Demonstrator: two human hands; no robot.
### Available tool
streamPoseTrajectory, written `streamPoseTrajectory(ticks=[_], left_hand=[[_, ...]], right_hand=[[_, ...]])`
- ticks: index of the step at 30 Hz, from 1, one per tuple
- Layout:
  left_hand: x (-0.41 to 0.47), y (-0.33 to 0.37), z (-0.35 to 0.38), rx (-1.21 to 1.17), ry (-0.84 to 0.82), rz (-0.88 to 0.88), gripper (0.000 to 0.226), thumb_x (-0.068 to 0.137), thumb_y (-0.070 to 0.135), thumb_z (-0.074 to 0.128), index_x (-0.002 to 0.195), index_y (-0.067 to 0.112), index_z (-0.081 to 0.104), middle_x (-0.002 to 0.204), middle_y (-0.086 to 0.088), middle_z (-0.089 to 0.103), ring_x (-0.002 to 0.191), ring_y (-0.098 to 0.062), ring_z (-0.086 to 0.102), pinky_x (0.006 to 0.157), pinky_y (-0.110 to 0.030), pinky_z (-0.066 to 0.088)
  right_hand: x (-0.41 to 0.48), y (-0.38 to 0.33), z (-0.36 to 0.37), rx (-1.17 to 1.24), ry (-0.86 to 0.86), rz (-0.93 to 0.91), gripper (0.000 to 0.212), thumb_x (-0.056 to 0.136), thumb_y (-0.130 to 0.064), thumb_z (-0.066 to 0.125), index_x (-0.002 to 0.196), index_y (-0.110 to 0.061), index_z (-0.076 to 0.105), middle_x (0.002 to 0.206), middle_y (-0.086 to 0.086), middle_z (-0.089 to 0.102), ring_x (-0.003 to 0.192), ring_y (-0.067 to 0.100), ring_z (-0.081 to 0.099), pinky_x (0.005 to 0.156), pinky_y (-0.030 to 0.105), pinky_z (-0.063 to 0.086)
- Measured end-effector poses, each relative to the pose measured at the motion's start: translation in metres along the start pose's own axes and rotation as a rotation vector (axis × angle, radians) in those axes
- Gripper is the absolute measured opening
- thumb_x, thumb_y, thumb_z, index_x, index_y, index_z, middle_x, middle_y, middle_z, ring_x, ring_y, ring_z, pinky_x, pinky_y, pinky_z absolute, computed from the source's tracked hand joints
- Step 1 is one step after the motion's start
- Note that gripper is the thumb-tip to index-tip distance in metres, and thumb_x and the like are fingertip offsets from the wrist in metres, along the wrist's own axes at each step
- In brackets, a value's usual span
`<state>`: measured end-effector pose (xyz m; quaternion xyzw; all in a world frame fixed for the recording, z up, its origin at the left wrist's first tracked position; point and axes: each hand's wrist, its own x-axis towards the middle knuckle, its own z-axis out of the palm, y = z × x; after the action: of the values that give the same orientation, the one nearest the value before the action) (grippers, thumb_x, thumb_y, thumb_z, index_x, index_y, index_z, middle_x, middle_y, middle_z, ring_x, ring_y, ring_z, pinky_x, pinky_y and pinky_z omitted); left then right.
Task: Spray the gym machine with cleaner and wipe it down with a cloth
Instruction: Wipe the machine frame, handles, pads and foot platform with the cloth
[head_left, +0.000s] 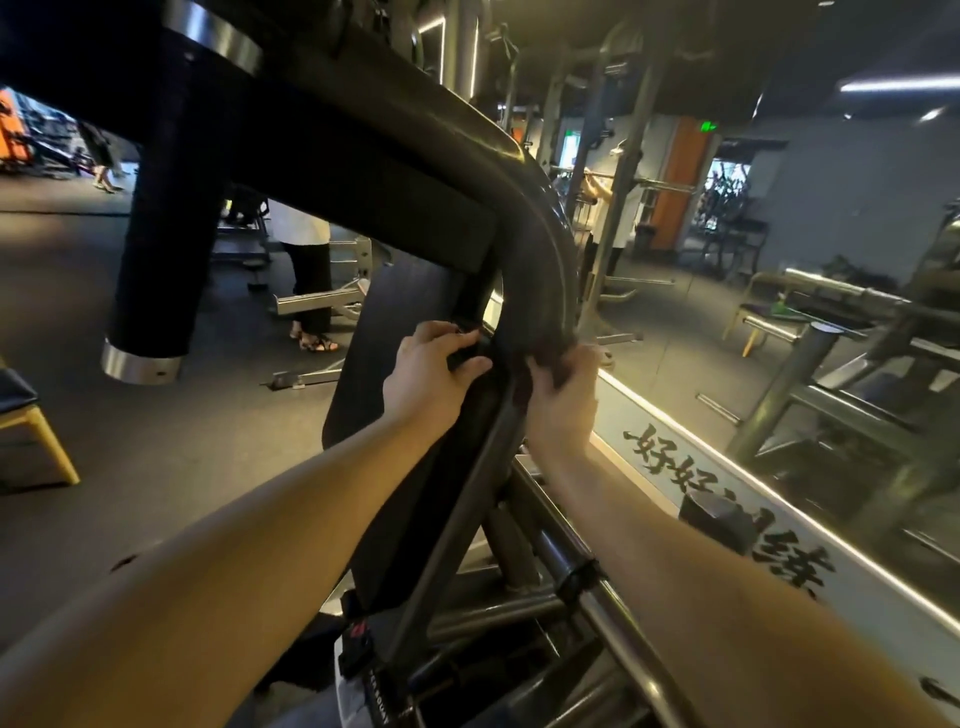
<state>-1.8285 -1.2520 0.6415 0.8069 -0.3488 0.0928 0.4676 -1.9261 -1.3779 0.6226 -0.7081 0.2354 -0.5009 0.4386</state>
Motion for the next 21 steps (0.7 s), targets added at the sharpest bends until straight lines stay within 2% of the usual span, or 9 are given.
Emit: streamPoseTrajectory(ticks=[3, 5, 8, 9, 11, 13, 15, 19, 21], left_hand=[[-0.001, 0.004, -0.002, -0.015, -0.006, -0.021, 0.048, 0.095, 0.046, 0.067, 0.141, 0.036, 0.057, 0.143, 0.016, 0.044, 0.132, -0.009, 0.045, 0.107, -0.046, 0.049], [-0.002, 0.007, -0.003, -0.026, -0.009, -0.029, 0.048, 0.096, 0.045, 0.067, 0.142, 0.034, 0.057, 0.144, 0.014, 0.044, 0.133, -0.011, 0.045, 0.107, -0.046, 0.049], [-0.004, 0.009, -0.003, -0.012, -0.018, -0.026, 0.048, 0.097, 0.045, 0.065, 0.142, 0.032, 0.056, 0.143, 0.012, 0.044, 0.132, -0.012, 0.045, 0.106, -0.045, 0.05], [-0.004, 0.009, -0.003, -0.005, -0.02, -0.024, 0.048, 0.097, 0.046, 0.064, 0.143, 0.032, 0.056, 0.143, 0.011, 0.044, 0.132, -0.013, 0.044, 0.106, -0.045, 0.05], [-0.003, 0.008, -0.004, 0.004, -0.023, -0.014, 0.049, 0.098, 0.046, 0.063, 0.143, 0.031, 0.056, 0.144, 0.01, 0.044, 0.133, -0.013, 0.043, 0.106, -0.044, 0.05], [-0.003, 0.007, -0.004, 0.011, -0.022, -0.005, 0.049, 0.098, 0.046, 0.063, 0.144, 0.031, 0.055, 0.145, 0.009, 0.044, 0.134, -0.014, 0.042, 0.106, -0.043, 0.05], [-0.004, 0.007, -0.004, 0.009, -0.019, -0.01, 0.049, 0.098, 0.046, 0.063, 0.144, 0.031, 0.055, 0.145, 0.009, 0.044, 0.134, -0.014, 0.042, 0.106, -0.042, 0.049], [-0.005, 0.007, -0.002, -0.001, -0.011, -0.003, 0.047, 0.099, 0.044, 0.063, 0.144, 0.031, 0.055, 0.147, 0.009, 0.043, 0.136, -0.014, 0.04, 0.105, -0.039, 0.046], [-0.006, 0.008, -0.002, 0.002, 0.001, 0.005, 0.047, 0.099, 0.042, 0.063, 0.144, 0.031, 0.055, 0.147, 0.009, 0.043, 0.136, -0.013, 0.04, 0.105, -0.037, 0.044]], right_hand=[[-0.02, 0.014, -0.003, 0.011, -0.085, 0.15, 0.019, 0.099, -0.021, 0.066, 0.114, -0.021, 0.054, 0.097, -0.017, 0.061, 0.093, 0.002, 0.065, 0.08, 0.026, 0.055], [-0.006, -0.001, -0.008, 0.004, -0.056, 0.136, 0.02, 0.096, -0.023, 0.07, 0.109, -0.02, 0.055, 0.096, -0.013, 0.061, 0.094, 0.005, 0.063, 0.071, 0.018, 0.045], [0.037, -0.056, -0.018, 0.06, -0.031, -0.047, 0.025, 0.093, -0.016, 0.072, 0.109, -0.021, 0.054, 0.099, -0.015, 0.059, 0.089, -0.01, 0.056, 0.07, 0.007, 0.043], [0.05, -0.076, -0.019, 0.038, -0.039, -0.125, 0.026, 0.092, -0.013, 0.073, 0.107, -0.02, 0.053, 0.103, -0.013, 0.06, 0.089, -0.009, 0.055, 0.073, 0.004, 0.044], [0.067, -0.102, -0.018, -0.058, -0.071, -0.277, 0.028, 0.091, -0.012, 0.073, 0.104, -0.023, 0.052, 0.119, -0.002, 0.063, 0.101, 0.001, 0.059, 0.081, 0.011, 0.051], [0.07, -0.104, -0.014, -0.095, -0.084, -0.348, 0.029, 0.092, -0.011, 0.071, 0.104, -0.027, 0.049, 0.131, 0.003, 0.061, 0.112, 0.014, 0.061, 0.085, 0.017, 0.054], [0.061, -0.087, -0.01, -0.075, -0.041, -0.296, 0.028, 0.093, -0.011, 0.068, 0.108, -0.025, 0.049, 0.125, 0.001, 0.063, 0.111, 0.018, 0.063, 0.086, 0.027, 0.056], [0.017, -0.037, -0.001, -0.014, 0.046, -0.047, 0.033, 0.096, -0.024, 0.068, 0.12, -0.03, 0.046, 0.107, -0.014, 0.062, 0.103, 0.01, 0.065, 0.087, 0.029, 0.055], [-0.011, -0.015, 0.002, -0.018, 0.019, 0.093, 0.028, 0.098, -0.025, 0.067, 0.117, -0.028, 0.047, 0.099, -0.018, 0.062, 0.097, 0.008, 0.065, 0.088, 0.034, 0.056]])
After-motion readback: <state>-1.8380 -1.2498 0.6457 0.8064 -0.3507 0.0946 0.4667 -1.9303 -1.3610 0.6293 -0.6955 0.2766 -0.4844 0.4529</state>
